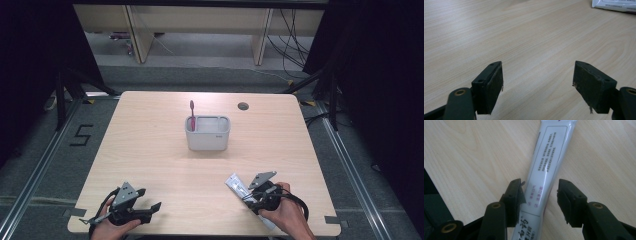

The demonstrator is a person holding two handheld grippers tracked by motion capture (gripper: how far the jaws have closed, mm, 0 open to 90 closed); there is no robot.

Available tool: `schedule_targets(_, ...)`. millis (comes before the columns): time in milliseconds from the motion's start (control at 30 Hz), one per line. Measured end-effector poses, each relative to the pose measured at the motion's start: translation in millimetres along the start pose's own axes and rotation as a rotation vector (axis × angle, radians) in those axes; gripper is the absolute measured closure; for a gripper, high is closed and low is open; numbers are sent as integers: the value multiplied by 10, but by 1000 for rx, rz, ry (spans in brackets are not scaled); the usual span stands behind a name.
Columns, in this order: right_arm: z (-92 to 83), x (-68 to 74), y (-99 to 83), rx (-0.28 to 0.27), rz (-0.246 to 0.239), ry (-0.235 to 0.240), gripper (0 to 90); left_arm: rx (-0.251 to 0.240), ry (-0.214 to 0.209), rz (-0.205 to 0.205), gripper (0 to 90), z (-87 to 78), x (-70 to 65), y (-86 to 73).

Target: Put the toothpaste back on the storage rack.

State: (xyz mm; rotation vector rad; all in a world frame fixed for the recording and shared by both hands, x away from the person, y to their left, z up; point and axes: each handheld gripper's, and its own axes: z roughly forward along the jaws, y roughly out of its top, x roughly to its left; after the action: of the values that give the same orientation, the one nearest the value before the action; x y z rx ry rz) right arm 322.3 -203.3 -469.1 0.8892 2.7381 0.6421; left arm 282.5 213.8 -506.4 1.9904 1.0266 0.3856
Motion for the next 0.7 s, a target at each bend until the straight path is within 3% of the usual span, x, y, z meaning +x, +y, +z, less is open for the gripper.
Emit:
schedule_targets(167,33,12,12,23,11,8,569,0,2,-4,238,-4,-5,2)
schedule_targets(200,43,5,21,28,-14,2,575,-18,2,-23,238,13,-18,3)
schedule_targets(233,56,12,28,39,-15,7,581,-1,2,-1,238,2,-1,3)
schedule_targets(267,68,20,31,47,-4,9,578,-24,-1,-29,238,18,-25,-2)
schedule_targets(700,121,11,129,141,-44,2,629,-18,-3,-22,238,20,-29,-5)
